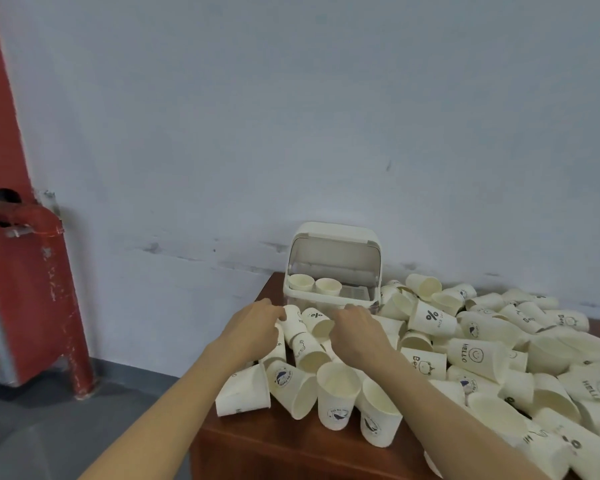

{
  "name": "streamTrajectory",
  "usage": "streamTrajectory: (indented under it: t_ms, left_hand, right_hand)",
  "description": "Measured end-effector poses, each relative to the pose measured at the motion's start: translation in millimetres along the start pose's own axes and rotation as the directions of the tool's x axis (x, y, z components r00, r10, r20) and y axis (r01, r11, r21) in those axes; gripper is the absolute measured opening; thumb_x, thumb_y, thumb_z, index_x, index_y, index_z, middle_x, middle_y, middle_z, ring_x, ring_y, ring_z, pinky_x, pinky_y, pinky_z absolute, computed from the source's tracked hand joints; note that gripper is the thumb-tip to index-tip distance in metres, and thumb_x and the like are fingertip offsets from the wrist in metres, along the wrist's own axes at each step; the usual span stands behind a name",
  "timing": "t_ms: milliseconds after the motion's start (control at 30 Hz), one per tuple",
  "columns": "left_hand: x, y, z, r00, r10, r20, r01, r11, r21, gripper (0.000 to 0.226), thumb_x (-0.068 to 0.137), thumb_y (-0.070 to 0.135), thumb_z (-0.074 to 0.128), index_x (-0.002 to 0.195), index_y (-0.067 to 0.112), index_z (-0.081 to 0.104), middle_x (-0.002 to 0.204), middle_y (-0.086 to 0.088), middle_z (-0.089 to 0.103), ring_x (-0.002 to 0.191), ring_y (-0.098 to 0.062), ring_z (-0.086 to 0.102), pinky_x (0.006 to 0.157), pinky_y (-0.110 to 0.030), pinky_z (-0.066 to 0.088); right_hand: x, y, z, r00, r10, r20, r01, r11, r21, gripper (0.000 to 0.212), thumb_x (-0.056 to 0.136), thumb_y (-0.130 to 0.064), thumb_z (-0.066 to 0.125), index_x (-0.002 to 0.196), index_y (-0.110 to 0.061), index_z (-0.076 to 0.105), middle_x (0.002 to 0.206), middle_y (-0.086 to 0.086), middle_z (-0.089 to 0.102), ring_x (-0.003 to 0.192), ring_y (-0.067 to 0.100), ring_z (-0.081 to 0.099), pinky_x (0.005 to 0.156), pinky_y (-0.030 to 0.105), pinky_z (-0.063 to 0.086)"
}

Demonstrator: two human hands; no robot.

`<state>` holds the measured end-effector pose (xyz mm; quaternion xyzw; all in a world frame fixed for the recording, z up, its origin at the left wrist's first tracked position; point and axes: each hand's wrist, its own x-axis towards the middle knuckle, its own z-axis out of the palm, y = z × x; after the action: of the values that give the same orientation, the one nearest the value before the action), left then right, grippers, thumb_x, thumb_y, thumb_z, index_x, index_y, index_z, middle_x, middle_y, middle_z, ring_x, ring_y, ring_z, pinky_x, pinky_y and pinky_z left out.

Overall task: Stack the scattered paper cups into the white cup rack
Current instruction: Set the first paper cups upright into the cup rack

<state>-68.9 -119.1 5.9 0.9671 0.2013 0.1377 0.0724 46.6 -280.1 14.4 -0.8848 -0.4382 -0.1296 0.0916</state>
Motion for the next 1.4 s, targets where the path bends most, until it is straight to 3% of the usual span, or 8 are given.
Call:
streamTrajectory:
  t_ms: [100, 267, 400, 533, 667, 800, 1233, 1400]
  left_hand:
    - [-20.3, 1.3, 0.4, 0.998, 0.006, 0.063, -0.008, 0.999, 0.037, 0.037, 0.090, 0.010, 0.044, 0.119, 0.027, 0.061, 0.112, 0.002, 0.051, 0.103, -0.019, 0.053, 0.082, -0.029, 0.044]
    - [-46.2, 1.4, 11.3, 0.983, 0.028, 0.180, -0.045, 0.995, 0.092, 0.042, 0.088, 0.008, 0.043, 0.116, 0.030, 0.065, 0.117, 0.001, 0.050, 0.106, -0.021, 0.052, 0.084, -0.033, 0.045]
    - [-57.0, 7.3, 18.5, 0.970, 0.054, 0.239, -0.104, 0.974, 0.201, 0.049, 0.087, 0.006, 0.046, 0.129, 0.030, 0.056, 0.121, -0.004, 0.045, 0.109, -0.025, 0.045, 0.085, -0.033, 0.038]
    - [-61.2, 8.3, 23.5, 0.965, 0.048, 0.258, -0.144, 0.919, 0.366, 0.041, 0.089, 0.020, 0.056, 0.130, 0.021, 0.054, 0.125, -0.008, 0.041, 0.115, -0.026, 0.039, 0.089, -0.038, 0.040]
    - [-60.0, 8.0, 24.9, 0.970, 0.028, 0.240, -0.134, 0.889, 0.438, 0.034, 0.088, 0.015, 0.055, 0.122, 0.014, 0.058, 0.125, -0.010, 0.040, 0.113, -0.027, 0.040, 0.088, -0.039, 0.042]
    - [-55.2, 6.4, 21.0, 0.974, 0.033, 0.222, -0.137, 0.873, 0.469, 0.031, 0.088, 0.009, 0.050, 0.118, 0.013, 0.058, 0.124, -0.010, 0.042, 0.113, -0.027, 0.041, 0.088, -0.037, 0.039]
    - [-44.8, 10.4, -5.8, 0.976, -0.019, 0.216, -0.090, 0.872, 0.480, 0.025, 0.087, 0.009, 0.050, 0.109, 0.010, 0.062, 0.117, -0.008, 0.050, 0.106, -0.025, 0.049, 0.077, -0.031, 0.038]
    - [-48.5, 13.6, -6.9, 0.968, -0.073, 0.238, -0.057, 0.867, 0.496, 0.029, 0.089, 0.016, 0.051, 0.116, 0.010, 0.059, 0.122, -0.009, 0.051, 0.112, -0.026, 0.050, 0.083, -0.032, 0.040]
  right_hand:
    - [-16.6, -7.3, -0.4, 1.000, -0.007, 0.005, 0.007, 1.000, 0.000, 0.032, 0.089, -0.010, 0.043, 0.116, -0.010, 0.060, 0.113, 0.011, 0.055, 0.105, 0.032, 0.051, 0.075, 0.038, 0.045]
    - [-43.0, -13.9, 3.6, 0.996, -0.080, 0.023, 0.080, 0.997, 0.024, 0.014, 0.083, -0.015, 0.045, 0.084, -0.009, 0.057, 0.088, 0.006, 0.050, 0.083, 0.026, 0.049, 0.065, 0.035, 0.042]
    - [-58.1, -13.8, 3.6, 0.984, -0.145, 0.104, 0.148, 0.989, -0.013, 0.027, 0.081, -0.028, 0.046, 0.081, -0.008, 0.063, 0.094, 0.008, 0.052, 0.090, 0.028, 0.052, 0.071, 0.036, 0.046]
    - [-67.2, -14.0, 7.1, 0.965, -0.192, 0.177, 0.214, 0.970, -0.117, 0.026, 0.082, -0.029, 0.049, 0.064, -0.013, 0.039, 0.078, 0.004, 0.037, 0.085, 0.026, 0.042, 0.074, 0.035, 0.036]
    - [-71.3, -16.0, 16.5, 0.964, -0.178, 0.196, 0.218, 0.954, -0.206, 0.006, 0.085, -0.017, 0.048, 0.083, -0.012, 0.050, 0.091, 0.008, 0.046, 0.099, 0.029, 0.046, 0.092, 0.041, 0.036]
    - [-70.1, -15.3, 18.9, 0.972, -0.151, 0.181, 0.192, 0.952, -0.240, 0.014, 0.086, -0.015, 0.048, 0.094, -0.008, 0.058, 0.102, 0.011, 0.053, 0.102, 0.030, 0.045, 0.093, 0.041, 0.035]
    - [-54.7, -22.6, 6.5, 0.984, -0.160, 0.085, 0.166, 0.983, -0.075, 0.022, 0.082, -0.024, 0.045, 0.064, -0.013, 0.039, 0.095, 0.013, 0.055, 0.098, 0.029, 0.044, 0.086, 0.040, 0.041]
    - [-56.9, -21.7, 8.7, 0.985, -0.138, 0.099, 0.143, 0.989, -0.039, 0.027, 0.081, -0.024, 0.046, 0.060, -0.015, 0.032, 0.086, 0.011, 0.049, 0.087, 0.025, 0.035, 0.081, 0.038, 0.038]
